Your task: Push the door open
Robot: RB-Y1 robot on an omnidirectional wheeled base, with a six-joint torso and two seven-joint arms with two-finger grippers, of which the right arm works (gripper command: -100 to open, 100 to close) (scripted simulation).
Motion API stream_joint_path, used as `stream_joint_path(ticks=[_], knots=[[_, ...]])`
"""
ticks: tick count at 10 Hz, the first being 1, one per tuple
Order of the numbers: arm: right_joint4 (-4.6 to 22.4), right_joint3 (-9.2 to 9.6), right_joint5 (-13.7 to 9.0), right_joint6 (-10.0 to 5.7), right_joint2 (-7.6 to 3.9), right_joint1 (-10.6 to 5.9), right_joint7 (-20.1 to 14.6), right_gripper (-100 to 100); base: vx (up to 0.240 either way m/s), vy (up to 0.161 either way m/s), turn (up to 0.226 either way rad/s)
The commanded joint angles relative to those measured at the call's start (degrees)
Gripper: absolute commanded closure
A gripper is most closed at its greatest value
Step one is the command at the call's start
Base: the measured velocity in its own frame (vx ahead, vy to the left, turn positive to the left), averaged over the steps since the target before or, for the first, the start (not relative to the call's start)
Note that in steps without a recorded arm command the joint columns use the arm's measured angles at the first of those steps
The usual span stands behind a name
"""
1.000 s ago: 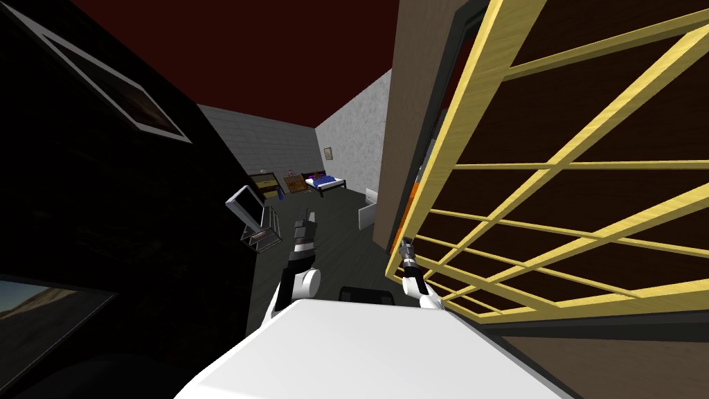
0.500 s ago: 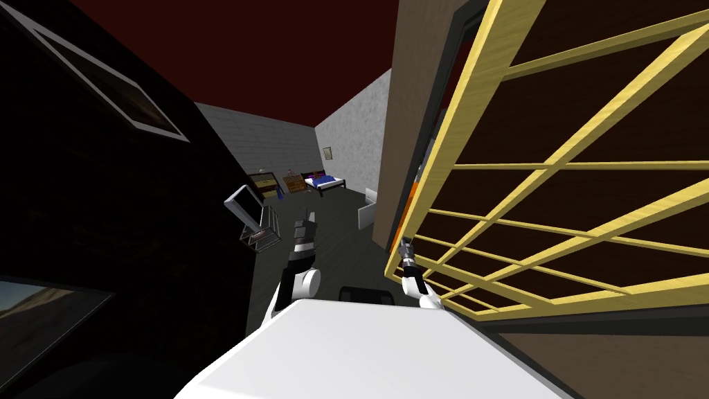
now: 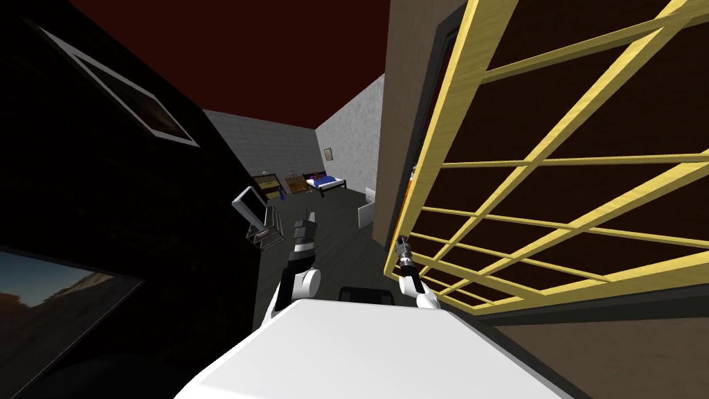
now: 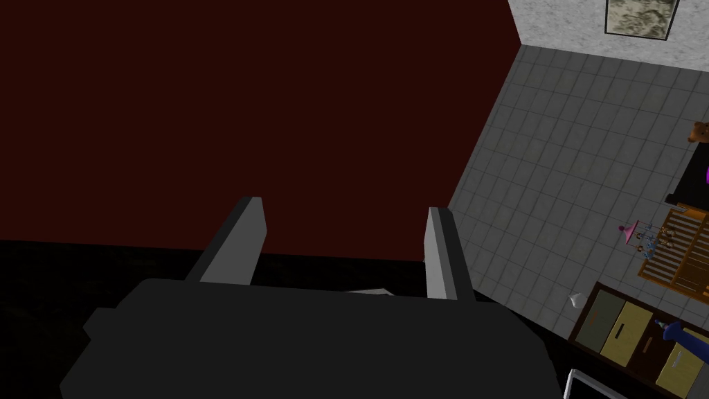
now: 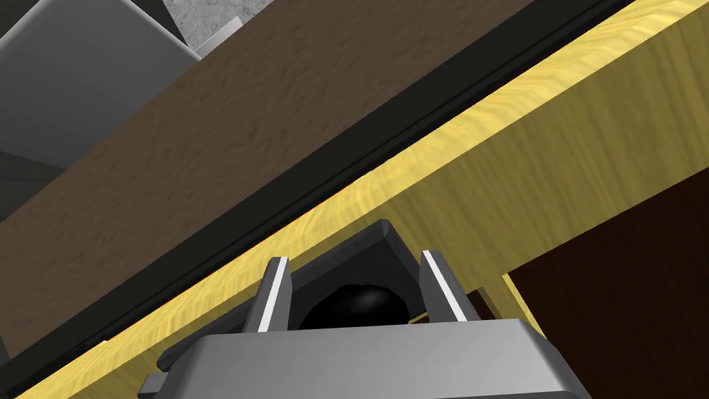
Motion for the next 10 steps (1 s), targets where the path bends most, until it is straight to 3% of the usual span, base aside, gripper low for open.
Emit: stream_joint_path(ticks=[1, 10], knots=[[0.74, -0.36, -1.26, -0.64, -0.66, -0.04, -2.56, -100, -0.036, -0.013, -0.051], [-0.31, 0.32, -7.55, -2.0, 0.31, 1.05, -16.13, -100, -0.052, 0.002, 0.038]])
